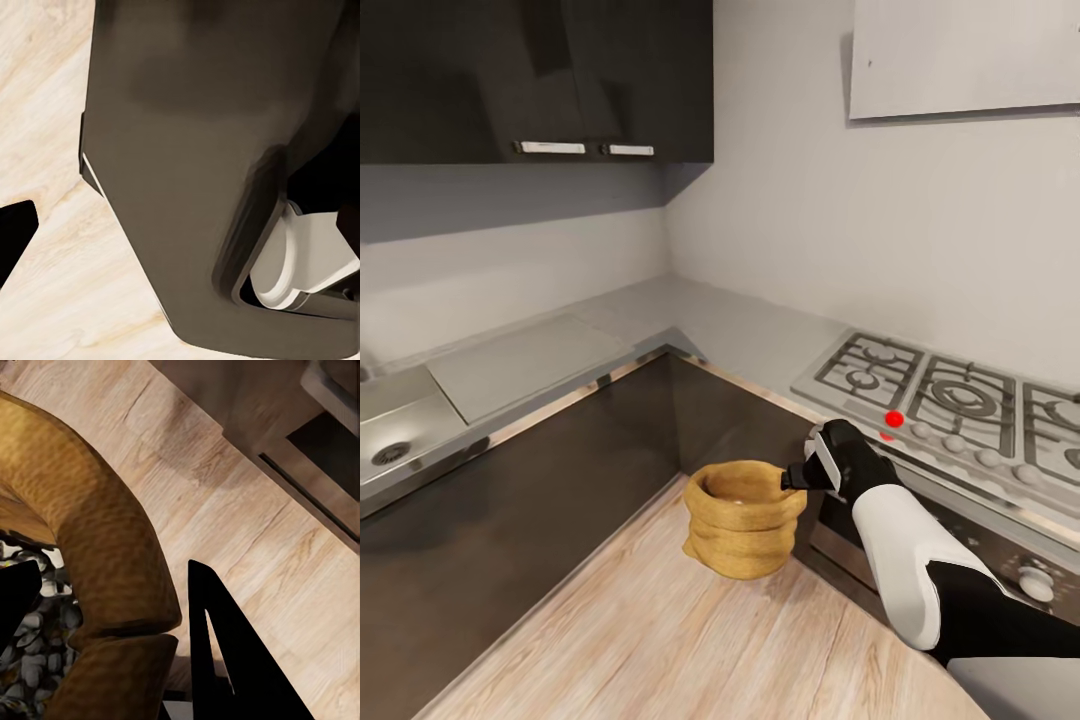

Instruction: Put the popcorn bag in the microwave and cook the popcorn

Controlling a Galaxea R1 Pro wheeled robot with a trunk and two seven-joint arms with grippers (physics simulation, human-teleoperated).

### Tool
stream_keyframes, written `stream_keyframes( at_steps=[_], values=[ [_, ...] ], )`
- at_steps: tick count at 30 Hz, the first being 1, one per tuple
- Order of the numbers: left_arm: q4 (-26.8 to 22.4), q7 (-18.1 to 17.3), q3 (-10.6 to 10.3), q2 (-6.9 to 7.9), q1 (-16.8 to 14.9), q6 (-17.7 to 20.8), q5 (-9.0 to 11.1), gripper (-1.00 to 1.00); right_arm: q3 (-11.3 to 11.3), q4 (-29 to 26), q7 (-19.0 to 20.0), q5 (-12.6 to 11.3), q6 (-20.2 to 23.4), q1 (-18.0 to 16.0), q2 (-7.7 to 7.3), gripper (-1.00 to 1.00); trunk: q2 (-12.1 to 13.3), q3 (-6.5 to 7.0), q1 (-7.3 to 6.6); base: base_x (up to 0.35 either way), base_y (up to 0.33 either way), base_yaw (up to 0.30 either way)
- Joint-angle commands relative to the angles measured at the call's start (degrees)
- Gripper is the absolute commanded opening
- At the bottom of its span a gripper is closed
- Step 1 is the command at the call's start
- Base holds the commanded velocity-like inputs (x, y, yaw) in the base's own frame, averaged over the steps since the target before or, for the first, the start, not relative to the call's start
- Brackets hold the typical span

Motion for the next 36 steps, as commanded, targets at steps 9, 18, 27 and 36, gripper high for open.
stream_keyframes(
  at_steps=[9,18,27,36],
  values=[
    [-0.06,-0.01,0.06,-0.01,-0.01,-0.09,0.29,1.00,-0.22,-1.22,0.46,0.59,0.18,-0.03,0.08,-1.00,-0.03,0.78,0.01,0.000,0.000,0.000],
    [-0.06,0.01,0.06,-0.03,0.01,-0.09,0.31,1.00,-0.46,-4.53,0.55,0.42,0.18,-0.03,-0.01,-1.00,-0.03,1.60,0.01,0.000,0.000,-0.053],
    [-0.06,0.02,0.06,-0.01,0.00,-0.09,0.31,1.00,-0.46,-4.57,0.53,0.41,0.18,-0.03,-0.01,-1.00,-0.03,2.42,0.01,0.000,0.000,-0.076],
    [-0.06,0.02,0.06,-0.01,0.02,-0.09,0.31,1.00,-0.46,-4.57,0.52,0.41,0.18,-0.03,-0.01,-1.00,-0.03,3.25,0.01,0.000,0.000,-0.076]
  ],
)
